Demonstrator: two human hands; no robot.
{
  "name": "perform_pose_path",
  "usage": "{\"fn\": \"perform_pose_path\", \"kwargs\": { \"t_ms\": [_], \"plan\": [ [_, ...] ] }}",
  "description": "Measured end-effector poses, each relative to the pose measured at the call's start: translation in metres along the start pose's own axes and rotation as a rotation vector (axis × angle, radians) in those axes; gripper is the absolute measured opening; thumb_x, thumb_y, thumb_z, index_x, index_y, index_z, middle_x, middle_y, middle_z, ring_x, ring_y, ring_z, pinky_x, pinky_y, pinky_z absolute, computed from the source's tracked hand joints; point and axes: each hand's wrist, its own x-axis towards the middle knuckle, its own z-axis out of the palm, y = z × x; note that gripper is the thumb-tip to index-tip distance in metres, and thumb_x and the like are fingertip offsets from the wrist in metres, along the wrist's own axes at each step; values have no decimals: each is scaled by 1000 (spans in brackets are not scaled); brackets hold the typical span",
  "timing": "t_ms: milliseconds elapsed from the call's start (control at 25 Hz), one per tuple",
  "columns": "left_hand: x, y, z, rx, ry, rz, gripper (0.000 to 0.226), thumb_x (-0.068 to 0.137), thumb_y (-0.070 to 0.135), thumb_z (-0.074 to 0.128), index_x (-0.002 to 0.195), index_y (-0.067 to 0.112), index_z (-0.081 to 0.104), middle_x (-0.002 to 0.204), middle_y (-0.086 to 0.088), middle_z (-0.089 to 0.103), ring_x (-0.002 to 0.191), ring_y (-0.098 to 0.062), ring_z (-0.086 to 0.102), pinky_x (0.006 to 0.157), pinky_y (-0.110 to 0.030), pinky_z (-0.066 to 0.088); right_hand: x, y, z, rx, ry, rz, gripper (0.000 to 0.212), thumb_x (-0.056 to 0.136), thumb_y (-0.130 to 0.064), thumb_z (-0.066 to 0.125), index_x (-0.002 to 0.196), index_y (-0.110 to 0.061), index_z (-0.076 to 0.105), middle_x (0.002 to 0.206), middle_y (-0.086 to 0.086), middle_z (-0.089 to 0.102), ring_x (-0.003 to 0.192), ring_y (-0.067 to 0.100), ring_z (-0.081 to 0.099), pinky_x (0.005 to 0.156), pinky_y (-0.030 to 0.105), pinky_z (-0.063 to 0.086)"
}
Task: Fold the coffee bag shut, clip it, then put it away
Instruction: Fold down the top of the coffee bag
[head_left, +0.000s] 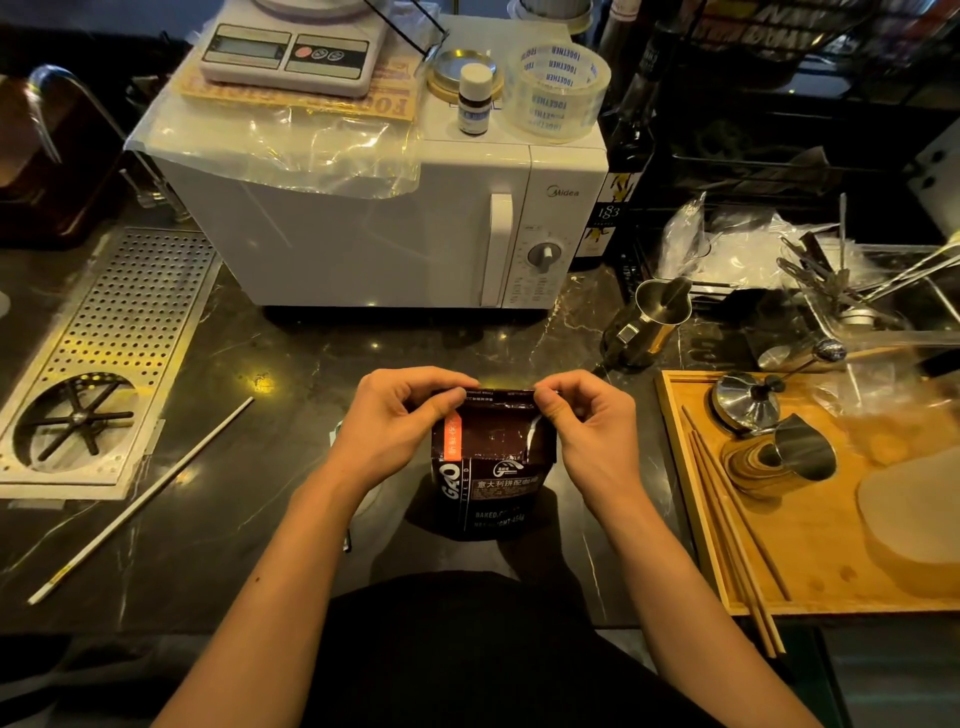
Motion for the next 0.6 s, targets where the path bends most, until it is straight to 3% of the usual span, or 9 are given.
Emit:
{"fn": "perform_pose_path", "kwargs": {
  "t_ms": [200, 360, 600],
  "plan": [
    [2, 1, -4, -29, -56, -16, 26, 94, 5, 56, 107, 22, 71, 101, 11, 74, 101, -6, 68, 81, -17, 53, 2, 0, 4, 45, 43, 30, 18, 91, -3, 64, 86, -20, 70, 80, -5, 72, 76, 3, 70, 69, 19, 55],
    [-1, -3, 10, -279, 12, -134, 24, 94, 9, 56, 114, 18, 67, 93, 2, 77, 94, -12, 72, 76, -23, 57, 2, 4, 6, 70, 101, 68, 18, 91, -4, 64, 91, -21, 69, 84, 1, 73, 82, 15, 72, 75, 35, 59],
    [-4, -15, 22, -359, 67, -183, 14, 87, 5, 64, 95, 14, 72, 87, -2, 77, 84, -15, 73, 73, -25, 58, -5, 5, 11, 111, 129, 79, 13, 92, -10, 64, 100, -20, 67, 83, -1, 74, 82, 13, 73, 73, 34, 60]
  ]
}}
